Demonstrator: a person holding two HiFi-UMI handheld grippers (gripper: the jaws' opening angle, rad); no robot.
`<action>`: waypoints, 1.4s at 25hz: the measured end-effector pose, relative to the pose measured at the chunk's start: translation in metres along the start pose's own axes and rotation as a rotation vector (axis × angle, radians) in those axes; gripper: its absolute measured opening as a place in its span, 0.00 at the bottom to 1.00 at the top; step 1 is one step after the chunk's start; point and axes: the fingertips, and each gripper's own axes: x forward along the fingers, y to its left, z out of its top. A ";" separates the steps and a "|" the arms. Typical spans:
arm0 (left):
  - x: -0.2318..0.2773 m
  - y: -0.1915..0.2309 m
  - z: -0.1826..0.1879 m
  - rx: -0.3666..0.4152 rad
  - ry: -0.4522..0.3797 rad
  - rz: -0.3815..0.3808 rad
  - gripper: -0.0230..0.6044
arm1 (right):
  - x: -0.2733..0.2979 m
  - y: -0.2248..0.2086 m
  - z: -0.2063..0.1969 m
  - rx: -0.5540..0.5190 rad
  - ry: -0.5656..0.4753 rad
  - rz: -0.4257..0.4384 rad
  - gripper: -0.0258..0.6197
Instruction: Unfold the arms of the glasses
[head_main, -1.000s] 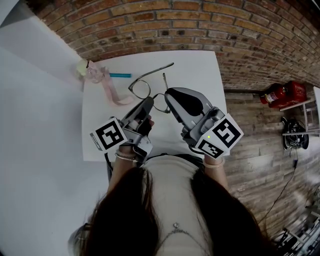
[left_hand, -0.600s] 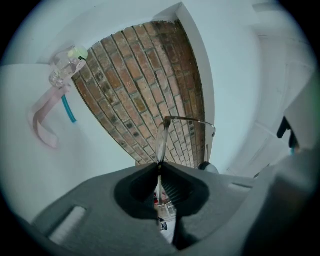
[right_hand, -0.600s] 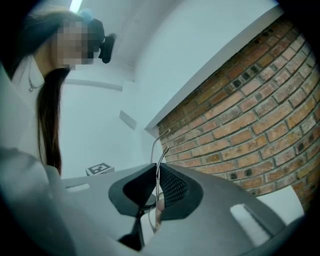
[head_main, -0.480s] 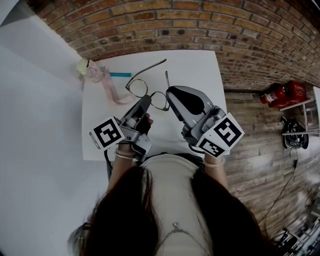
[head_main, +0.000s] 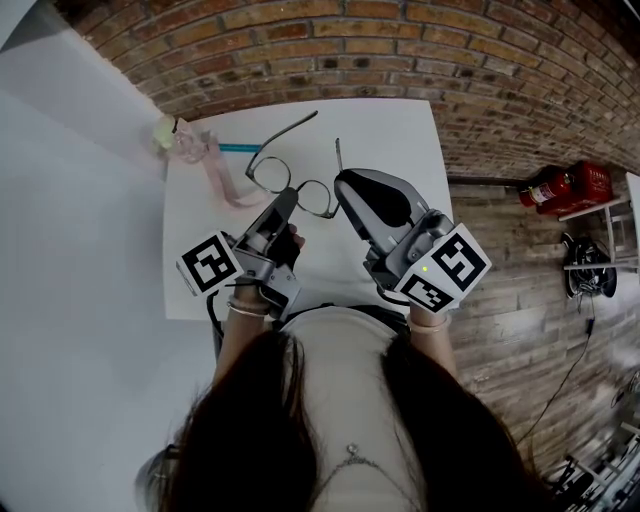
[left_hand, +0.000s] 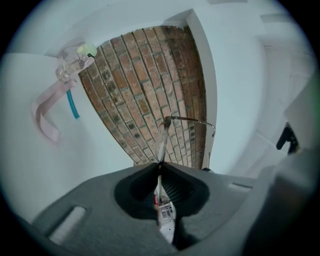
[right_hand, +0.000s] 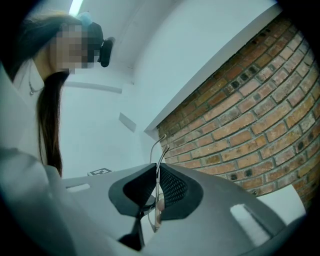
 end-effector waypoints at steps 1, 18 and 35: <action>0.000 0.000 0.000 -0.003 -0.001 -0.002 0.07 | 0.000 0.000 0.000 0.000 -0.001 0.000 0.08; -0.005 0.003 0.005 -0.085 -0.028 -0.033 0.07 | -0.005 0.000 0.006 0.024 -0.041 0.004 0.08; -0.007 0.012 0.008 -0.186 -0.050 -0.059 0.07 | -0.008 -0.002 0.008 0.039 -0.071 0.009 0.08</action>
